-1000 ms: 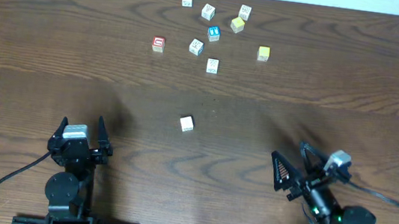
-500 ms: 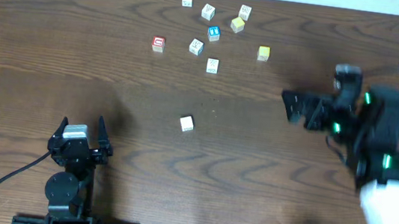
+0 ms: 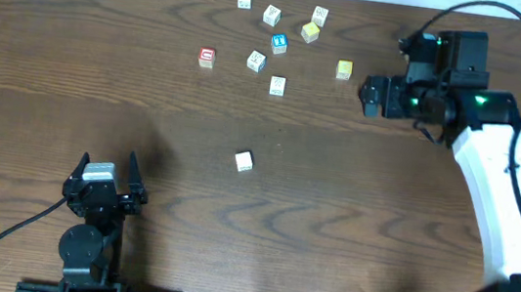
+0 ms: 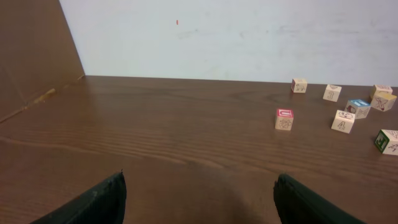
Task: Lift 4 blocks
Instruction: 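Lower the right gripper onto the yellow-sided W block and grasp it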
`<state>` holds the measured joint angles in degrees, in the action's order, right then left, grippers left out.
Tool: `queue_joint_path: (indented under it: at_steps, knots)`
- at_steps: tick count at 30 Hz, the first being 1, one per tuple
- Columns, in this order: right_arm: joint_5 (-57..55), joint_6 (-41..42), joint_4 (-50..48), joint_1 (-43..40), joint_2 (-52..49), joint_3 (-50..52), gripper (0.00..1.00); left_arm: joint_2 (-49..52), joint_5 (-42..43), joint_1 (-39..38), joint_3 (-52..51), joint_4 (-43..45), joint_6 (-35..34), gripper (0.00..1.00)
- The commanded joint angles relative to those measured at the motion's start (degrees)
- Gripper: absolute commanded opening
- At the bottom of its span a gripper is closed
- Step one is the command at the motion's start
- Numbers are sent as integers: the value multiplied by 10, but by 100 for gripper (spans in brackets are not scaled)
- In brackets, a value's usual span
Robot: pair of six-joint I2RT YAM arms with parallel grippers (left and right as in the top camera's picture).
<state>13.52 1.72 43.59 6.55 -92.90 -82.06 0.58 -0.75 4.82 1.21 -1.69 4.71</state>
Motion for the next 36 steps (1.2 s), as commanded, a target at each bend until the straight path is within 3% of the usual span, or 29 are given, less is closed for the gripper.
queue_joint_path:
  at_steps: [1, 15, 21, 29, 36]
  knots:
    - [1, -32, -38, 10, -20, -11, 99, -3, -9, 3, -10, -24, 0, 76]
    - [-133, 72, -63, 71, -245, -202, 99, -3, -9, 3, -10, -24, 0, 76]
    - [-160, 191, -106, 73, -295, -213, 95, -3, -9, 3, -10, -24, 0, 76]
    - [-160, 194, -138, 83, -345, -213, 99, -3, -9, 3, -10, -24, 0, 76]
    - [-158, 195, -149, 83, -390, -213, 82, -3, -9, 3, -10, -24, 0, 76]
